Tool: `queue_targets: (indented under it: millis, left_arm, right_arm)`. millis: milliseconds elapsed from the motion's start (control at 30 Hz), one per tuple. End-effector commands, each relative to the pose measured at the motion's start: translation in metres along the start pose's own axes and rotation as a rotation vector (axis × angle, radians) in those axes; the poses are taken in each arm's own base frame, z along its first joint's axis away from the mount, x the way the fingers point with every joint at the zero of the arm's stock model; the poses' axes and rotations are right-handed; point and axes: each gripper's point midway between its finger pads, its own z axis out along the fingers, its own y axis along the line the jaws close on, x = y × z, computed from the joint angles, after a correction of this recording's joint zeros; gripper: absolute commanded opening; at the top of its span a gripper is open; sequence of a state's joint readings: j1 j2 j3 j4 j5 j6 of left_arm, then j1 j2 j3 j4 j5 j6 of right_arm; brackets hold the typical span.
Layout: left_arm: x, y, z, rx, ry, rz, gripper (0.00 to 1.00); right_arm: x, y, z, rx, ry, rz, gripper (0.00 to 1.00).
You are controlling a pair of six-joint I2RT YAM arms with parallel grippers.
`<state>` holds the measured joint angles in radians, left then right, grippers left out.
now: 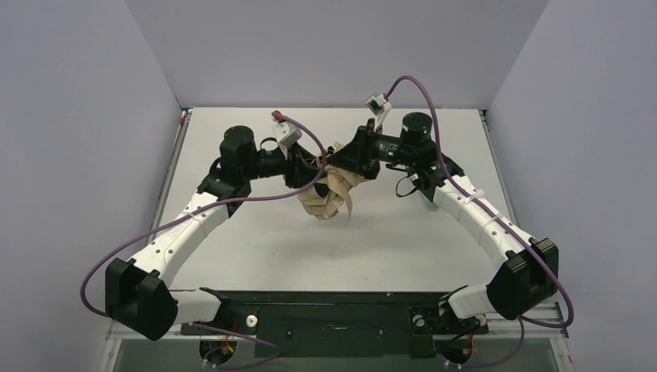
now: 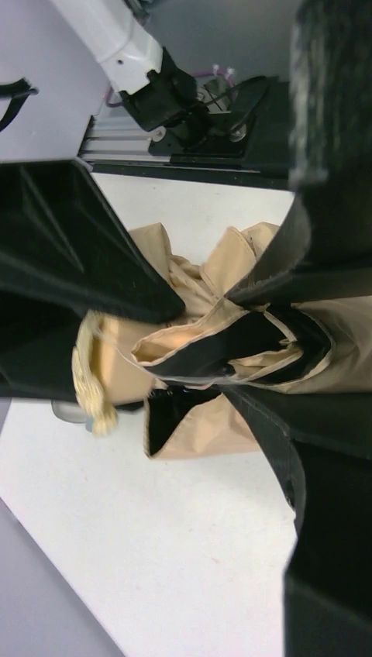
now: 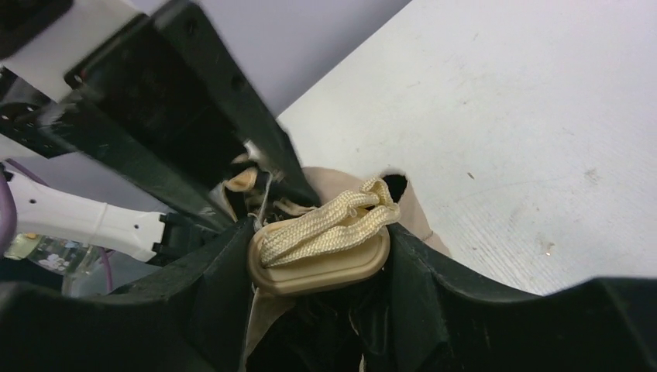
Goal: Open the umbrella
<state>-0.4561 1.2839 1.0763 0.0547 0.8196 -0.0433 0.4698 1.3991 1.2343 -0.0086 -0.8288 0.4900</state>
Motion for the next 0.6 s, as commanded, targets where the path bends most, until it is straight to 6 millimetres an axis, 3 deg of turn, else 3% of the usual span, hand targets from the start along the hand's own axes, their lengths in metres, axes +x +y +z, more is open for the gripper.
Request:
queue_targets:
  millis: [0,100,133,267,333,467,567]
  left_arm:
    - [-0.035,0.025,-0.029,-0.1,-0.104,-0.036,0.55]
    - [-0.032,0.06,-0.053,-0.214,-0.139,-0.16,0.68]
    - [-0.029,0.082,-0.067,-0.292,-0.156,-0.206,0.75]
    - [-0.007,0.143,-0.106,-0.566,-0.169,-0.311,0.86]
    - [0.001,0.158,-0.116,-0.652,-0.151,-0.324,0.9]
    - [0.005,0.156,-0.112,-0.619,-0.144,-0.34,0.96]
    - [0.0,0.139,-0.098,-0.519,-0.145,-0.319,0.97]
  right_arm:
    - [-0.042,0.002,-0.014,0.045,-0.102,-0.149,0.0]
    - [-0.045,-0.016,-0.025,0.173,-0.088,-0.259,0.0]
    - [-0.051,-0.022,-0.028,0.237,-0.101,-0.296,0.0]
    - [-0.049,-0.055,-0.042,0.502,-0.032,-0.447,0.0]
    - [-0.048,-0.054,-0.042,0.529,-0.013,-0.508,0.0]
    - [-0.046,-0.019,-0.031,0.356,-0.021,-0.539,0.0]
    - [-0.056,-0.036,-0.038,0.423,-0.044,-0.521,0.0]
